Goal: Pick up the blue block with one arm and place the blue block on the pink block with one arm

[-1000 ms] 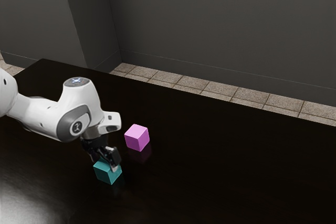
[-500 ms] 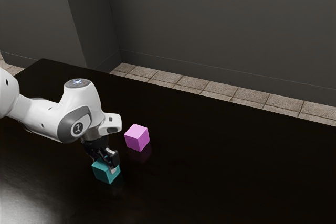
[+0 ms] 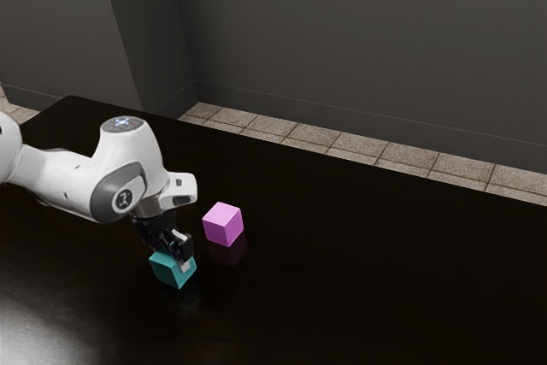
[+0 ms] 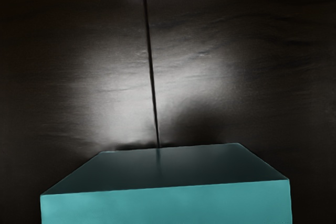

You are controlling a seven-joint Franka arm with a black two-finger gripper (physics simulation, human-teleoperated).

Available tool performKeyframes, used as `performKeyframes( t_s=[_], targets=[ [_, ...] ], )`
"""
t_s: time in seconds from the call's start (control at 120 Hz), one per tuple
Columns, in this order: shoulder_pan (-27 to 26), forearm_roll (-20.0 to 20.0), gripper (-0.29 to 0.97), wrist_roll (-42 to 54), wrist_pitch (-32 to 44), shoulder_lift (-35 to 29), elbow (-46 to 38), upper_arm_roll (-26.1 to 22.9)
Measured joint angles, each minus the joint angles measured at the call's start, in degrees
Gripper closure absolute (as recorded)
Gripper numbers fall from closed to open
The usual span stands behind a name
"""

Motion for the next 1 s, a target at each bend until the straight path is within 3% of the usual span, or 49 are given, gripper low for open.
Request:
performKeyframes(
  t_s=[0.167, 0.458, 0.658, 1.0],
  targets=[
    [0.5, 0.4, 0.39, -0.5, -6.0, 0.1, 9.4, -0.7],
    [-0.2, 1.5, 0.42, -1.4, -16.1, 10.5, 27.0, -0.4],
    [-0.2, 2.2, 0.42, -1.5, -19.2, 16.5, 32.7, -0.4],
    [-0.2, 2.9, 0.42, -1.6, -21.7, 20.7, 37.8, -0.5]
  ],
)
